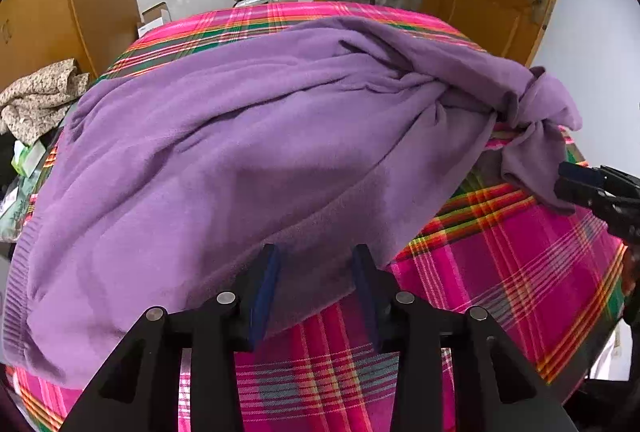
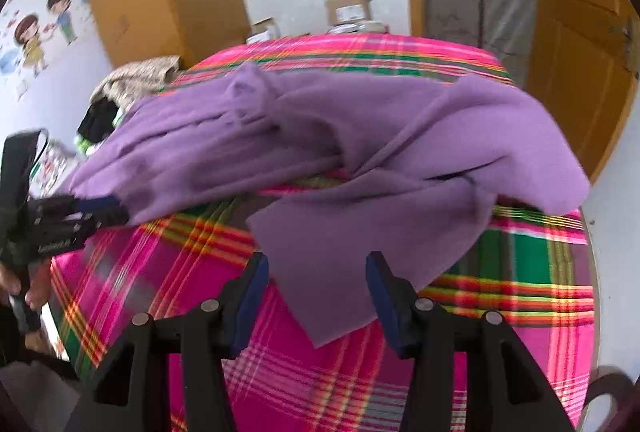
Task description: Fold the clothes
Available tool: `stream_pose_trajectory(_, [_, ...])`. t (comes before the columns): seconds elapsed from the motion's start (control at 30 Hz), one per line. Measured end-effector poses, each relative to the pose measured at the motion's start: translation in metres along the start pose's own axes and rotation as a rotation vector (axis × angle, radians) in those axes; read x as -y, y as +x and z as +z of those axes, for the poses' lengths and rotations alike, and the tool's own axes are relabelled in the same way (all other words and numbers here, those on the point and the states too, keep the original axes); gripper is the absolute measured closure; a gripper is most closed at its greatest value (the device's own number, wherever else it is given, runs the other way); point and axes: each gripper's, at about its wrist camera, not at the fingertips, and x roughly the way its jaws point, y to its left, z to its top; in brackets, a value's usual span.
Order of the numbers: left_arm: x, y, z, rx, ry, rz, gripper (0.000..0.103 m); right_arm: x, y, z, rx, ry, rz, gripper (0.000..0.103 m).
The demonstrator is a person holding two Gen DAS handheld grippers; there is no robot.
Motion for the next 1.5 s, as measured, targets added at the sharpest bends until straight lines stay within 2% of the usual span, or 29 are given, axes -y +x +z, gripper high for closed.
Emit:
stream_pose_trajectory(0.13, [0.003,0.002,0.0,0.013,0.025,0.016,0.065,-0.004,0.01,-0.004,-0.035,-0.02,-0.011,0.054])
stream_pose_trajectory(0.17, [0.004,0.002,0.0,0.017,0.033,0.016,0.073,-0.004,0.01,-0.004,-0.034,-0.025,-0.016,0.057])
stream_pose_trajectory(0.2, [0.005,0.003,0.0,0.022,0.042,0.016,0.086,-0.003,0.01,-0.004,-0.036,-0.029,-0.028,0.074])
stream_pose_trajectory(0.23, [0.005,0.003,0.0,0.027,0.051,0.019,0.092,0.0,0.01,-0.004,-0.034,-0.025,-0.036,0.083])
stream_pose_trajectory(0.27, [0.006,0.003,0.001,0.03,0.057,0.021,0.095,0.004,0.009,-0.004,-0.032,-0.019,-0.042,0.102])
stream_pose_trajectory(0.4, [0.004,0.003,0.001,0.031,0.051,-0.01,0.102,0.013,0.003,-0.003,-0.006,0.017,-0.036,0.101])
stream_pose_trajectory(0.57, [-0.003,-0.013,-0.006,0.053,0.036,-0.058,0.102,0.029,-0.048,0.007,0.153,0.08,-0.051,0.101])
stream_pose_trajectory(0.73, [-0.01,-0.037,-0.009,0.104,0.021,-0.073,0.102,0.052,-0.105,0.016,0.304,0.153,-0.12,0.101])
stream_pose_trajectory(0.9, [-0.026,-0.068,-0.014,0.162,-0.006,-0.063,0.102,0.06,-0.154,0.015,0.411,0.2,-0.178,0.101])
stream_pose_trajectory(1.13, [-0.055,-0.095,-0.028,0.185,-0.07,-0.051,0.102,0.067,-0.218,0.011,0.548,0.253,-0.274,0.102])
stream_pose_trajectory(1.2, [-0.062,-0.099,-0.033,0.186,-0.085,-0.048,0.102,0.076,-0.224,0.008,0.549,0.284,-0.308,0.101])
stream_pose_trajectory(1.33, [-0.051,-0.093,-0.036,0.15,-0.059,-0.101,0.102,0.108,-0.204,0.0,0.446,0.388,-0.389,0.1])
stream_pose_trajectory(1.43, [-0.04,-0.088,-0.037,0.128,-0.033,-0.146,0.101,0.124,-0.183,-0.006,0.371,0.442,-0.418,0.099])
stream_pose_trajectory(1.5, [-0.032,-0.088,-0.035,0.132,-0.016,-0.173,0.101,0.125,-0.179,-0.008,0.369,0.445,-0.454,0.086])
